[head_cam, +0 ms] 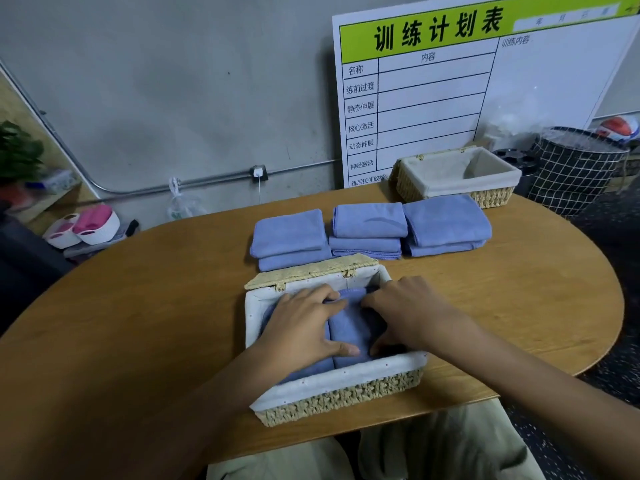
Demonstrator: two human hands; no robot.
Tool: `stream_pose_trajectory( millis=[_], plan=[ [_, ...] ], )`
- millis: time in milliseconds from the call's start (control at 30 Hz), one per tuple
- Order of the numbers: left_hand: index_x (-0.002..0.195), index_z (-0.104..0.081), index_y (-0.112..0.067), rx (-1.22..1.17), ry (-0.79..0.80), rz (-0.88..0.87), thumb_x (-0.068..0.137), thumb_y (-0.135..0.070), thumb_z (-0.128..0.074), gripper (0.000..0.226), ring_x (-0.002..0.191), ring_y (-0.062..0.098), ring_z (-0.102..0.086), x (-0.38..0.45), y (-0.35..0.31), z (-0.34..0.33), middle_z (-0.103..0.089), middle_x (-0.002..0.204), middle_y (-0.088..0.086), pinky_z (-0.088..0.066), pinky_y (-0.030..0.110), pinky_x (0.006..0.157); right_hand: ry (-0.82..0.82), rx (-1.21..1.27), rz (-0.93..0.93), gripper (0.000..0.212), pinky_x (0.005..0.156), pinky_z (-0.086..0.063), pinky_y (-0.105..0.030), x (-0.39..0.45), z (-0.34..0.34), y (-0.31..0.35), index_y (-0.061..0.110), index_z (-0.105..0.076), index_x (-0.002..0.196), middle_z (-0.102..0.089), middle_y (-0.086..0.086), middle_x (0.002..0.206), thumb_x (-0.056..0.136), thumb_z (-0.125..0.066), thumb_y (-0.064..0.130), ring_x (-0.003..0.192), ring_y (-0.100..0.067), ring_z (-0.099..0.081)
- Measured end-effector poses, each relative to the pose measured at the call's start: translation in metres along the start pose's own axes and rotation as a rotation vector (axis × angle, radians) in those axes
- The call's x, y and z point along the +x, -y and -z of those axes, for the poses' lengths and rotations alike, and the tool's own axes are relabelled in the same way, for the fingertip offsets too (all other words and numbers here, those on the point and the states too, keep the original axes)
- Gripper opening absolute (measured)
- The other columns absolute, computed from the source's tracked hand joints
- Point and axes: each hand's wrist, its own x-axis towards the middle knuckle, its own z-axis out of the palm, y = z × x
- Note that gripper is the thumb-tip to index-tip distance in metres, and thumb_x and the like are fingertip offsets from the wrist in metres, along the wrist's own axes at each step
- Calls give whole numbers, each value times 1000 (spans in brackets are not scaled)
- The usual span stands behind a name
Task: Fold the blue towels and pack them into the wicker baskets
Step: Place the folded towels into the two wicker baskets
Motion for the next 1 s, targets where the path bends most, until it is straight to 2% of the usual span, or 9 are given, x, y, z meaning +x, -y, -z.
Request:
stream_pose_trajectory(
  millis=[133, 267, 433, 533, 600, 667, 733, 867, 1000],
  plan=[
    [153, -41, -29, -199, 60, -28, 76, -73, -67, 92, 142, 7, -33, -5, 15, 8, -34, 157, -16, -29, 33, 117, 20, 60, -3, 61, 68, -36, -33, -4, 7, -4, 30, -61, 115, -66, -1, 108, 73, -66, 74, 97, -25, -63],
    [157, -30, -31, -13, 66, -41, 80, -74, -62, 94, 147, 10, -24, -11, 6, -2, -21, 163, -17, -22, 37, 120, -13, -2, 15, 59, 67, -37, -32, -5, 3, 3, 26, -59, 118, -64, -4, 109, 79, -64, 70, 94, -25, -64],
    [149, -48, -26, -289, 107, -47, 81, -63, -72, 81, 139, 2, -37, -11, 17, 15, -38, 156, -15, -32, 29, 116, 19, 80, 44, 60, 66, -38, -29, -6, 14, -8, 32, -64, 116, -67, 4, 107, 75, -64, 76, 93, -19, -62],
    [120, -72, -25, -701, -100, 41, 90, -36, -74, 32, 107, -4, -63, -15, 35, 53, -70, 121, -13, -48, 18, 94, -52, 382, 21, 57, 65, -40, -18, -1, 38, -35, 41, -68, 118, -70, 20, 112, 74, -63, 77, 86, 5, -64],
    [107, -77, -24, -792, -336, 151, 93, -24, -71, 16, 92, 4, -67, -12, 61, 78, -76, 104, -10, -49, 16, 84, -232, 588, -2, 43, 75, -52, -25, 18, 55, -49, 38, -74, 103, -73, 20, 102, 78, -65, 71, 71, 17, -61],
    [102, -76, -18, -731, -494, 220, 93, -17, -70, 11, 82, 5, -64, -2, 96, 90, -76, 98, -1, -46, 11, 77, -427, 669, -32, 33, 79, -55, -31, 51, 63, -58, 34, -76, 92, -74, 17, 91, 81, -67, 64, 74, 13, -62],
    [100, -75, -19, -616, -509, 259, 92, -14, -72, 10, 77, -2, -61, 15, 128, 87, -74, 97, -1, -47, 12, 75, -487, 661, -35, 26, 82, -54, -32, 95, 63, -60, 32, -76, 92, -74, 16, 90, 85, -69, 56, 84, 2, -66],
    [111, -74, -18, -287, -360, 166, 86, -23, -79, 26, 101, 12, -62, 56, 169, 62, -67, 112, -3, -48, 39, 96, -312, 552, 47, 27, 84, -47, -27, 178, 45, -44, 25, -73, 105, -73, 6, 108, 87, -73, 45, 100, -19, -66],
    [134, -61, -27, 31, -153, 110, 88, -47, -70, 51, 129, 14, -46, 88, 177, 41, -52, 140, -9, -32, 35, 105, -186, 405, 93, 54, 90, -44, -33, 219, 23, -25, 23, -63, 127, -64, -1, 127, 83, -74, 52, 118, -26, -57]
  ],
)
